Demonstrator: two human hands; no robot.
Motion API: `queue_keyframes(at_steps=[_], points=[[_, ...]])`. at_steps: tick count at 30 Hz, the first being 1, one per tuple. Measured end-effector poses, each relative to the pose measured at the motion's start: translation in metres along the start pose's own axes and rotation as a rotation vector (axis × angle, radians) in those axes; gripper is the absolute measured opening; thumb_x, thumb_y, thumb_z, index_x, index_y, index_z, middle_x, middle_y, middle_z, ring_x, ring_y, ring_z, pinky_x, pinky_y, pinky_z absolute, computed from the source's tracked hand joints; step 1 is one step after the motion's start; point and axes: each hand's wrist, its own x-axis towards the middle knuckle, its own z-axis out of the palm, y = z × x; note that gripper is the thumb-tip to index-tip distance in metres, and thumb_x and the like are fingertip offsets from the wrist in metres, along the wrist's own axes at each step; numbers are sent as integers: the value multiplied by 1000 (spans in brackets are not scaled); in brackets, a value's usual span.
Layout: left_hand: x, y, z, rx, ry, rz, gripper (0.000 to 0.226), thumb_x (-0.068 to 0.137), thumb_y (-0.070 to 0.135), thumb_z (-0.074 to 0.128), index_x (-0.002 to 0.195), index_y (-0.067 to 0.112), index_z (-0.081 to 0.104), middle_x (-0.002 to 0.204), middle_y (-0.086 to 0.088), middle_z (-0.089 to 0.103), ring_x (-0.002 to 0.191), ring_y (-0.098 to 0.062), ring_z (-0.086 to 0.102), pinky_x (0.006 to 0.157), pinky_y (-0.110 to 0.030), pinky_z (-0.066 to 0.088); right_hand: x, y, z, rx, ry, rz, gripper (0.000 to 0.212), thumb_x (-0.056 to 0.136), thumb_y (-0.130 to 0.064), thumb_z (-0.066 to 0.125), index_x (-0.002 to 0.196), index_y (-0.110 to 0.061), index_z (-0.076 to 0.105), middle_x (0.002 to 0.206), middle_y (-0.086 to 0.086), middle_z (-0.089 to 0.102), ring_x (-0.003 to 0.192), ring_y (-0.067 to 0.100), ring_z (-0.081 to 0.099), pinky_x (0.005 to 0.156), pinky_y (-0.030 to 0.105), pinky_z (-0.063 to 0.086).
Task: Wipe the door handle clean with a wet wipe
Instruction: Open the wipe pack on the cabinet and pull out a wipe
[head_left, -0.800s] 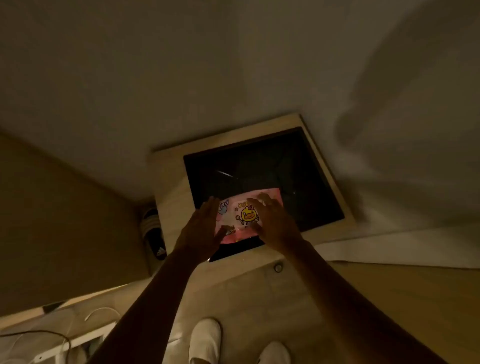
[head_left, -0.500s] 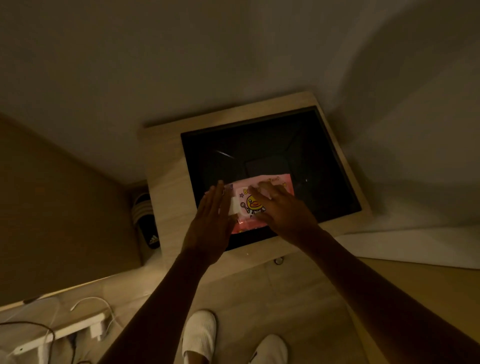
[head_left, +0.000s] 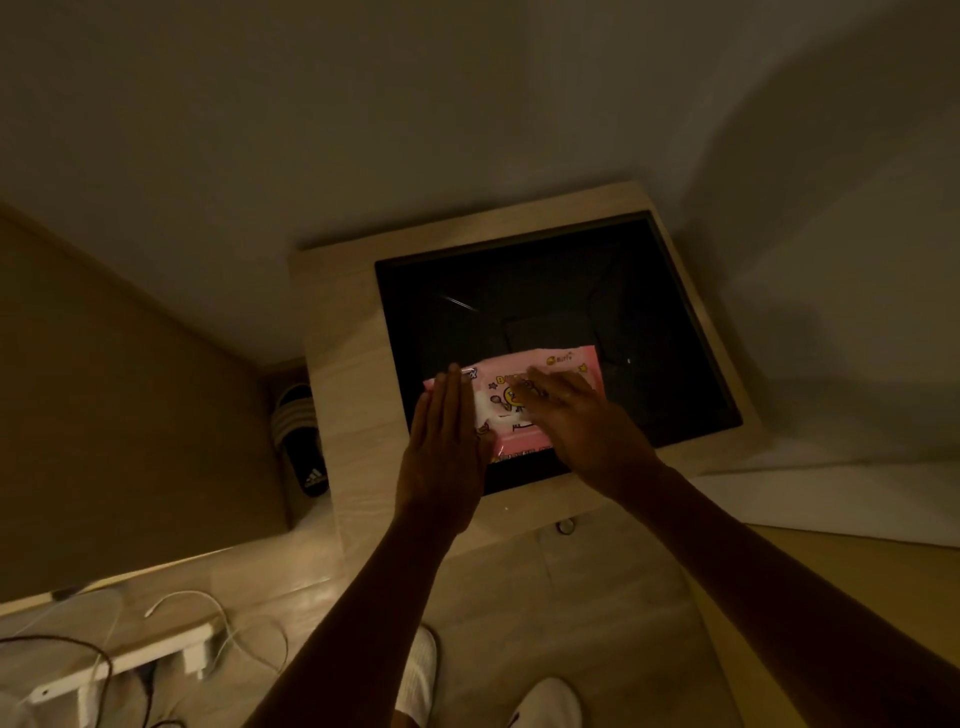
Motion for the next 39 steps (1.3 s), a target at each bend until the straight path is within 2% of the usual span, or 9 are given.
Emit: queue_keyframes(at_steps=[3,8,12,17,20,26,31,35,39], points=[[1,-1,-2,6,-26,5,73,95,49,15,151,6,-3,161,-15,-5,150,-28,-5,123,-42,8,8,-1,-16,92,-2,24,45,91,-9,60,136,-12,52,139,17,53,127,36,48,98,45,46],[0,-8,-6,-71,-27,47,73,98,49,21,151,6,-4,161,-14,-5,149,-28,-6,123,-41,9,43,8,-33,305,272,320,27,98,-38,49,110,-18,62,107,5,56,88,15,57,68,24,47],[0,-11,-11,-154,-23,57,78,97,51,28,149,13,-15,161,-10,-12,149,-25,-10,123,-38,3,55,14,-33,574,374,507,34,88,-30,67,113,-11,54,82,2,64,75,15,64,62,22,49],[1,-12,-16,-160,-14,78,72,98,54,24,151,23,-15,162,-8,-12,149,-24,-12,123,-39,2,29,13,-23,600,227,380,17,85,-19,72,99,-11,66,83,-1,69,71,6,65,68,31,58],[5,-8,-20,-179,-12,64,65,98,53,18,151,30,-12,162,-11,-10,149,-27,-10,122,-42,1,18,15,-11,599,135,279,29,84,-26,73,111,-16,67,99,-3,67,81,0,62,78,31,57],[18,-5,-18,-174,-2,-11,72,87,63,7,152,32,-1,162,-14,-1,149,-32,-5,119,-42,0,20,6,-3,417,90,269,36,88,-29,68,123,-22,64,122,10,57,106,20,57,88,29,49],[17,-6,-16,-171,-1,-4,71,90,63,19,152,32,4,162,-14,3,149,-32,-3,119,-41,-1,19,4,0,306,121,246,19,93,-23,60,104,-16,74,112,9,63,101,22,58,83,24,44],[15,-7,-19,-160,-36,2,75,88,65,25,152,33,-1,162,-15,1,149,-31,-6,122,-44,1,17,1,-3,476,213,273,14,92,-15,62,93,-11,75,95,6,72,85,13,64,79,30,54],[16,-4,-22,-157,-52,-17,76,91,63,32,151,33,-3,162,-15,1,149,-31,-6,123,-43,3,20,0,-8,492,230,351,16,94,-12,59,89,-10,73,91,5,73,78,7,63,68,6,40]])
